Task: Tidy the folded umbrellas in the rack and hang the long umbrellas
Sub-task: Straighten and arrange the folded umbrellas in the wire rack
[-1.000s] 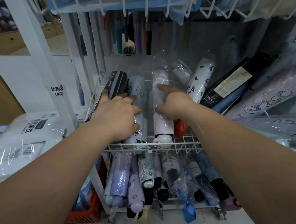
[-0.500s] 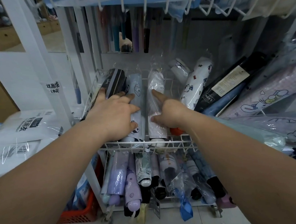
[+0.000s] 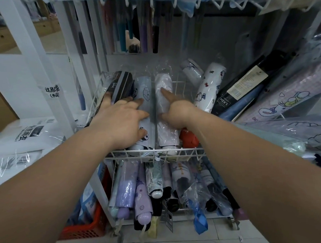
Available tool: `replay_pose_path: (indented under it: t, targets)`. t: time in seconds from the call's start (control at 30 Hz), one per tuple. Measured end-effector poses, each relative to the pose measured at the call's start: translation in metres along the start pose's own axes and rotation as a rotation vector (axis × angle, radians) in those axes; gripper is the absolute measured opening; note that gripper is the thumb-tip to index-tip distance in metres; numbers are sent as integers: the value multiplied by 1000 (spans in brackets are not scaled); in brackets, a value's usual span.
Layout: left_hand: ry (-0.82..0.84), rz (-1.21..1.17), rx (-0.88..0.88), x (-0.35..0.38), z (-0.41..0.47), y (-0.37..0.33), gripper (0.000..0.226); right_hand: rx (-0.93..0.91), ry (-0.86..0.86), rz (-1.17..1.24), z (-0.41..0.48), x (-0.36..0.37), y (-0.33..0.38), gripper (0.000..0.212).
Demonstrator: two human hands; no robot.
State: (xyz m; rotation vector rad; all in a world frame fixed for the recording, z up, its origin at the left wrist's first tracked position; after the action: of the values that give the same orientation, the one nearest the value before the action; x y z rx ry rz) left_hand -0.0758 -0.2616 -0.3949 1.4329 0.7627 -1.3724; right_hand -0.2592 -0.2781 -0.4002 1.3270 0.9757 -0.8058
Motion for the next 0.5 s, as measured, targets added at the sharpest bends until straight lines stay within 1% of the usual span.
replay_pose_path:
  t: [0.03, 0.1, 0.17, 0.3, 0.43, 0.5]
  targets:
    - [-5, 5, 2, 1, 0, 1, 61, 9, 12, 37, 0, 7, -1, 93]
    - [-12, 13, 5, 2, -1, 3, 64, -7, -30, 71, -2, 14, -3, 94]
    - [-13, 19, 9, 3, -2, 3, 66, -30, -74, 75, -4, 11, -4, 92]
    - [-21, 12, 15, 3, -1, 1, 66, -36, -97, 31, -8, -8, -6, 86]
    - [-32, 12, 15, 2, -3, 1, 66, -33, -20, -86, -10, -16, 0, 87]
    - [-31, 11, 18, 2, -3, 0, 66, -29, -3, -105, -10, -15, 1, 86]
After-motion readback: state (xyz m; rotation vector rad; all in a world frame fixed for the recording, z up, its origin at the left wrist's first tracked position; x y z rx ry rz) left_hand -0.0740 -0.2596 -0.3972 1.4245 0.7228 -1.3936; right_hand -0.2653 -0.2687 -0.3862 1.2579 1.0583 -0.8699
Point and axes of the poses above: each hand's wrist, its own z-axis towards the middle knuckle, its own x-axis out of the palm, y = z × x, the point moved 1 cm from there along z, towards the middle knuckle, and after that the axes turned 12 degrees about -x, right-handed, at the moved point
